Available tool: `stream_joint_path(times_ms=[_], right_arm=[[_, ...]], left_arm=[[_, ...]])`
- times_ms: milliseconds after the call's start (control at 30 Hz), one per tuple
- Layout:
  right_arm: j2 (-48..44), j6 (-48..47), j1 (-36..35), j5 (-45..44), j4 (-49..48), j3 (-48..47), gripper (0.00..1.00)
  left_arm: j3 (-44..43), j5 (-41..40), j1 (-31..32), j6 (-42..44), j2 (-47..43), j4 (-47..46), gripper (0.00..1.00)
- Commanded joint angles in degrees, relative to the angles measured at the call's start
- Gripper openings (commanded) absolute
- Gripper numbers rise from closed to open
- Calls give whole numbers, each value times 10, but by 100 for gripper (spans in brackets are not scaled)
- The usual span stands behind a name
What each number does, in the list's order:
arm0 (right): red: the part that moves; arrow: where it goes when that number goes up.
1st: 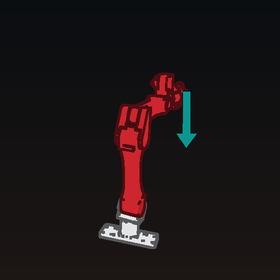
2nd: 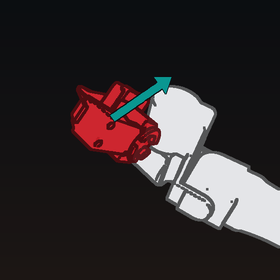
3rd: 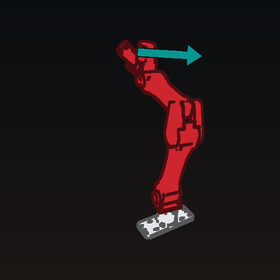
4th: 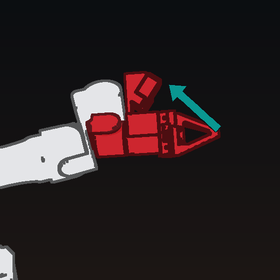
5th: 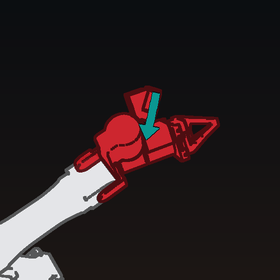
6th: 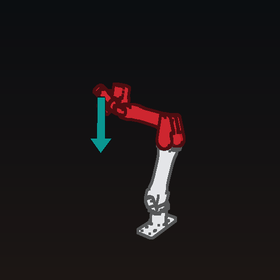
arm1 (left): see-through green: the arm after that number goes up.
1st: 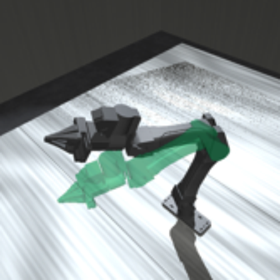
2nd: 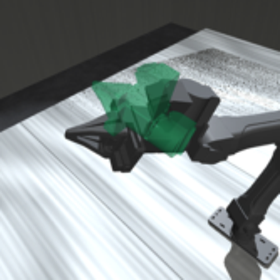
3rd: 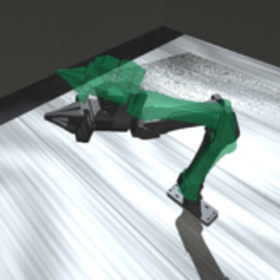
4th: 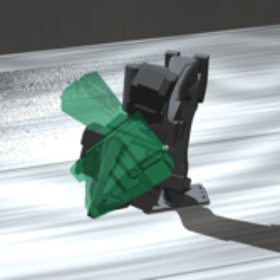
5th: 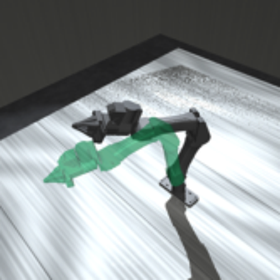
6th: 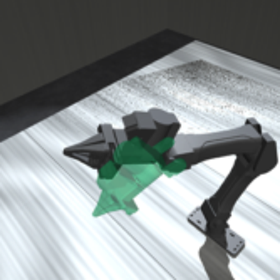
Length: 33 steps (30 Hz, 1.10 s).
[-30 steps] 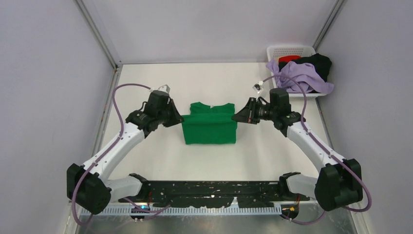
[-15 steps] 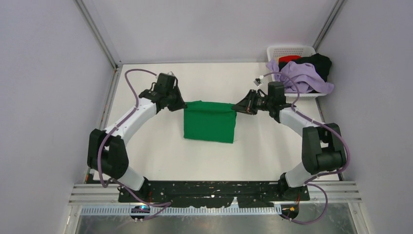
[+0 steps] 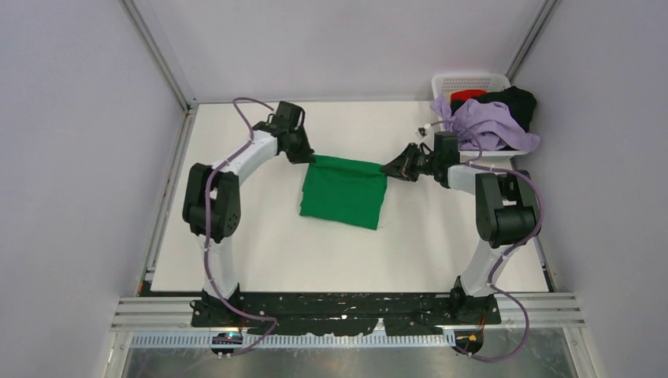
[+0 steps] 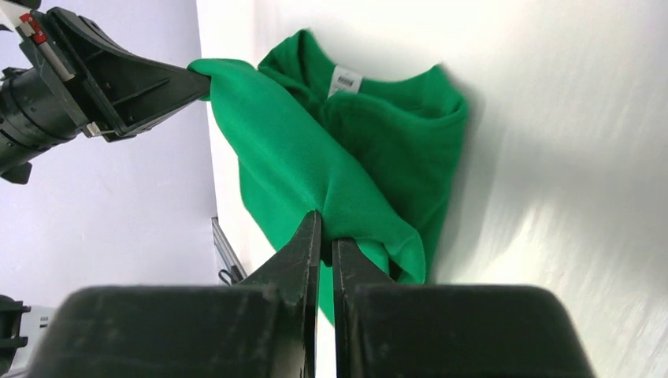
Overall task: Fold and stack the t-shirts
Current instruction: Fold the long partially folded tshirt into a neat square, then put the neatly folded tshirt into the corner of the board with the left arm
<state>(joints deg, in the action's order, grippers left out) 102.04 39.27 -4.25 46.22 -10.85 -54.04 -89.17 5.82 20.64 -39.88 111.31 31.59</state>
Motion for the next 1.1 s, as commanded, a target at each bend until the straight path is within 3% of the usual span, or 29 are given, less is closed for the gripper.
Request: stream_joint_path(times_ms=[0,67,100,167,200,233,267,300,633,733,867,1067], right_arm=[[48,-6,9,3,-30,-56,5],[79,-7,8,-4,-33,-72,10],[86,-7,8,-11,-31,-87,13],[105,-12,8,-16,-10,-117,36],[112,-15,8,-24,-1,-126,56],[113,-23,8,-29,20,-142,68],[109,-28,8,-44,31,-147,95],[104,-35,8,-51,48,-150,100],[-47,-93,-40,-105,105,-50,96],[-87,-97,-70,-105,113,-11,96],[-142,-107,-81,-114,134,42,95],[-252,-166,-81,-221,228,75,96]], left_arm=[[-62,-11,-15,14,43,19,0],[-90,-1,-20,13,65,29,1],[-101,17,-21,19,74,31,9],[-129,51,-25,24,91,41,44],[-139,61,-27,26,95,45,61],[-147,65,-27,27,94,51,80],[-150,67,-28,29,88,54,92],[-148,70,-27,31,79,54,98],[29,194,-8,50,-52,-70,100],[66,169,-1,58,-60,-62,100],[61,64,-2,88,-44,-11,100],[32,63,-2,103,28,11,99]])
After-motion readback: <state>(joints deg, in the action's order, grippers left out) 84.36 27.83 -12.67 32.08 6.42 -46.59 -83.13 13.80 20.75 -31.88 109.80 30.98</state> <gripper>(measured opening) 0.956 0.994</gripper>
